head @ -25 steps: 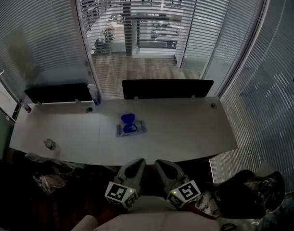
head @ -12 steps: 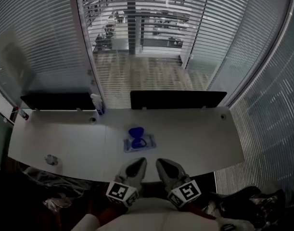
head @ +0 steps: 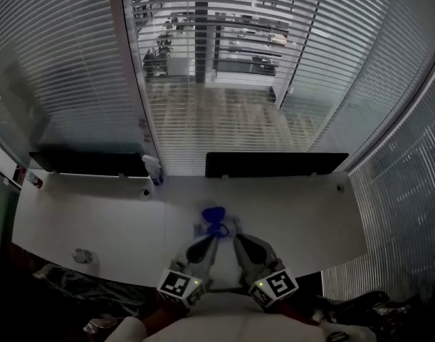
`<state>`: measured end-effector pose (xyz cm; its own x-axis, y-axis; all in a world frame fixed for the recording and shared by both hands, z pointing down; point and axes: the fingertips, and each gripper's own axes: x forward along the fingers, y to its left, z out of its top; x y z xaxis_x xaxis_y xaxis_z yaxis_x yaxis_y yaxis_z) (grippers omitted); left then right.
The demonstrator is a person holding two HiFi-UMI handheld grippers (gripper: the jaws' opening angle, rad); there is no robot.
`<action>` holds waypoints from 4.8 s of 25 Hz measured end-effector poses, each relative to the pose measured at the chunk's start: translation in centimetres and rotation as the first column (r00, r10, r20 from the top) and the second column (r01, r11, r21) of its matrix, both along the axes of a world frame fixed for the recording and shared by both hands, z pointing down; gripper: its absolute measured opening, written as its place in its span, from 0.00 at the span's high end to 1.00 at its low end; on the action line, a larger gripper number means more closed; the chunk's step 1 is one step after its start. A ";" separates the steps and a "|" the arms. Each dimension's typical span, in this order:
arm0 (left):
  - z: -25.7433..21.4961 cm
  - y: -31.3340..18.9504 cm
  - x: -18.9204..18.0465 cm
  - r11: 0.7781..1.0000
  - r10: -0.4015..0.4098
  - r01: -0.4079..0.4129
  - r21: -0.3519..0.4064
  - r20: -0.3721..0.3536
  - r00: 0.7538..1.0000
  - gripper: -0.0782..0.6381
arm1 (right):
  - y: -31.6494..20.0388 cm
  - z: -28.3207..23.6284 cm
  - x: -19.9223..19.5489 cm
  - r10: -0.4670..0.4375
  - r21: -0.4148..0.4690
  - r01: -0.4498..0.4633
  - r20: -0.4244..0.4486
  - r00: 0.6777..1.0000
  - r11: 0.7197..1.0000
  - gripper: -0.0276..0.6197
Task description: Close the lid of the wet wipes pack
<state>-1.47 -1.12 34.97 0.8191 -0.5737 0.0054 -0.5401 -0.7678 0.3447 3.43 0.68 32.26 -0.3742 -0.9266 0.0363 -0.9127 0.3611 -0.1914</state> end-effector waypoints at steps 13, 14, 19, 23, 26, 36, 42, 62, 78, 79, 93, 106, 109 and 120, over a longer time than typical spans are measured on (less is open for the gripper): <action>2.4 -3.5 0.0 1.000 0.005 -0.004 -0.029 0.033 0.999 0.89 | -3.4 2.1 0.6 0.024 -0.007 -0.024 -0.006 1.000 1.000 0.95; 2.4 -3.4 0.3 1.000 0.007 -0.006 -0.027 0.035 0.999 0.89 | -3.5 1.9 1.0 0.028 -0.001 -0.028 -0.004 1.000 1.000 0.95; 2.0 -3.0 1.9 1.000 -0.009 0.010 -0.015 0.060 0.998 0.89 | -3.6 1.3 3.1 0.021 0.020 -0.021 0.010 1.000 1.000 0.96; 1.8 -3.2 3.3 0.999 -0.031 0.030 0.013 0.069 0.997 0.89 | -3.8 1.2 4.6 0.006 0.039 -0.007 0.010 1.000 0.999 0.95; 2.0 -3.4 4.1 0.998 -0.054 0.051 0.037 0.082 0.995 0.89 | -3.9 1.8 5.8 0.002 0.044 -0.002 0.013 1.000 0.999 0.95; 0.2 -4.1 4.5 0.995 -0.097 0.093 0.035 0.102 0.990 0.89 | -4.8 0.3 6.9 -0.021 0.031 0.021 0.019 1.000 0.999 0.95; 2.4 -4.5 3.7 0.995 -0.098 0.098 0.011 0.120 0.988 0.89 | -5.6 1.7 6.4 -0.040 0.009 0.040 -0.003 0.999 0.999 0.95; 11.1 -8.5 1.8 0.978 -0.109 0.147 -0.147 0.237 0.965 0.89 | -11.1 13.2 3.7 -0.206 -0.201 0.165 -0.205 0.957 0.966 0.95; 21.5 -8.7 1.0 0.923 -0.040 0.153 -0.353 0.307 0.951 0.89 | -14.0 26.9 4.3 -0.310 -0.482 0.162 -0.245 0.919 0.861 0.89; 22.2 -8.7 0.9 0.919 -0.036 0.157 -0.362 0.318 0.947 0.89 | -14.2 27.9 4.4 -0.320 -0.502 0.160 -0.250 0.914 0.850 0.89; 33.9 -7.2 0.2 0.846 0.085 0.162 -0.507 0.429 0.899 0.89 | -16.4 38.1 6.0 -0.399 -0.666 0.152 -0.235 0.886 0.731 0.80; 39.8 -6.6 -0.6 0.790 0.171 0.185 -0.584 0.501 0.849 0.89 | -17.9 41.5 5.9 -0.486 -0.734 0.216 -0.175 0.856 0.644 0.77; 40.5 -6.4 -0.9 0.787 0.170 0.196 -0.585 0.511 0.843 0.89 | -17.9 41.7 5.8 -0.491 -0.742 0.231 -0.149 0.858 0.629 0.78; 42.2 -5.5 -1.0 0.780 0.201 0.191 -0.595 0.528 0.825 0.89 | -15.7 37.9 5.5 -0.540 -0.693 0.358 -0.053 0.840 0.626 0.86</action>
